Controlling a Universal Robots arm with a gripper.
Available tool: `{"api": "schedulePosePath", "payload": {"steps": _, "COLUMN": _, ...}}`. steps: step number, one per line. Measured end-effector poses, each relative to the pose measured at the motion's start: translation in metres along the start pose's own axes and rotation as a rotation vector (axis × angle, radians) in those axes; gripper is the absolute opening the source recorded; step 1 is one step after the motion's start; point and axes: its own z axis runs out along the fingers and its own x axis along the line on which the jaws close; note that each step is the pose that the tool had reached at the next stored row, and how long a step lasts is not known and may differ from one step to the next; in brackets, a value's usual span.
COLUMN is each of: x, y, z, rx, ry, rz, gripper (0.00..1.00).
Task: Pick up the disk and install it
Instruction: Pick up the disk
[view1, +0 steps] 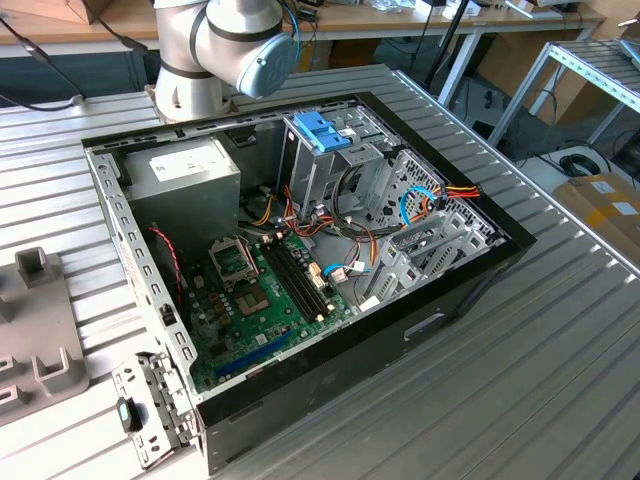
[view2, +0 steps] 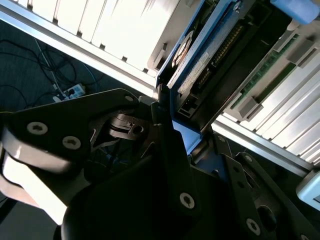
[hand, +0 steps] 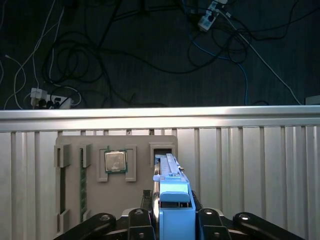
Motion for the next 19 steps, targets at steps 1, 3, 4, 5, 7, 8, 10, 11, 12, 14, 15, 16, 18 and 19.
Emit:
{"api": "schedulePosePath", "payload": {"steps": 1, "x": 0.0000, "y": 0.0000, "z": -0.0008, "rx": 0.0000, "ry": 0.0000, "rz": 0.000, "gripper": 0.37}}
{"api": "schedulePosePath", "payload": {"steps": 3, "x": 0.0000, "y": 0.0001, "z": -0.0019, "rx": 0.0001, "ry": 0.0000, "rz": 0.000, "gripper": 0.37}}
{"api": "schedulePosePath", "payload": {"steps": 4, "x": -0.0001, "y": 0.0001, "z": -0.0027, "rx": 0.0000, "ry": 0.0000, "rz": 0.000, "gripper": 0.37}}
{"api": "schedulePosePath", "payload": {"steps": 5, "x": -0.0001, "y": 0.0001, "z": -0.0032, "rx": 0.0000, "ry": 0.0000, "rz": 0.000, "gripper": 0.37}}
{"api": "schedulePosePath", "payload": {"steps": 7, "x": -0.0001, "y": 0.0002, "z": -0.0047, "rx": 0.0000, "ry": 0.0000, "rz": 0.000, "gripper": 0.37}}
{"api": "schedulePosePath", "payload": {"steps": 8, "x": -0.0001, "y": 0.0002, "z": -0.0051, "rx": 0.0001, "ry": 0.0000, "rz": 0.000, "gripper": 0.37}}
{"api": "schedulePosePath", "payload": {"steps": 10, "x": -0.0002, "y": 0.0002, "z": -0.0064, "rx": 0.0000, "ry": 0.0000, "rz": 0.000, "gripper": 0.37}}
{"api": "schedulePosePath", "payload": {"steps": 11, "x": -0.0002, "y": 0.0002, "z": -0.0069, "rx": 0.0000, "ry": 0.0000, "rz": 0.000, "gripper": 0.37}}
{"api": "schedulePosePath", "payload": {"steps": 12, "x": -0.0002, "y": 0.0003, "z": -0.0074, "rx": 0.0000, "ry": 0.0000, "rz": 0.000, "gripper": 0.37}}
{"api": "schedulePosePath", "payload": {"steps": 14, "x": -0.0002, "y": 0.0003, "z": -0.0085, "rx": 0.0001, "ry": -0.0001, "rz": 0.000, "gripper": 0.37}}
{"api": "schedulePosePath", "payload": {"steps": 15, "x": -0.0002, "y": 0.0004, "z": -0.0094, "rx": 0.0000, "ry": 0.0000, "rz": 0.000, "gripper": 0.37}}
{"api": "schedulePosePath", "payload": {"steps": 16, "x": -0.0002, "y": 0.0004, "z": -0.0100, "rx": 0.0000, "ry": 0.0000, "rz": 0.000, "gripper": 0.37}}
{"api": "schedulePosePath", "payload": {"steps": 18, "x": -0.0003, "y": 0.0004, "z": -0.0110, "rx": 0.0000, "ry": 0.0000, "rz": 0.000, "gripper": 0.37}}
{"api": "schedulePosePath", "payload": {"steps": 19, "x": -0.0003, "y": 0.0004, "z": -0.0115, "rx": 0.0000, "ry": 0.0000, "rz": 0.000, "gripper": 0.37}}
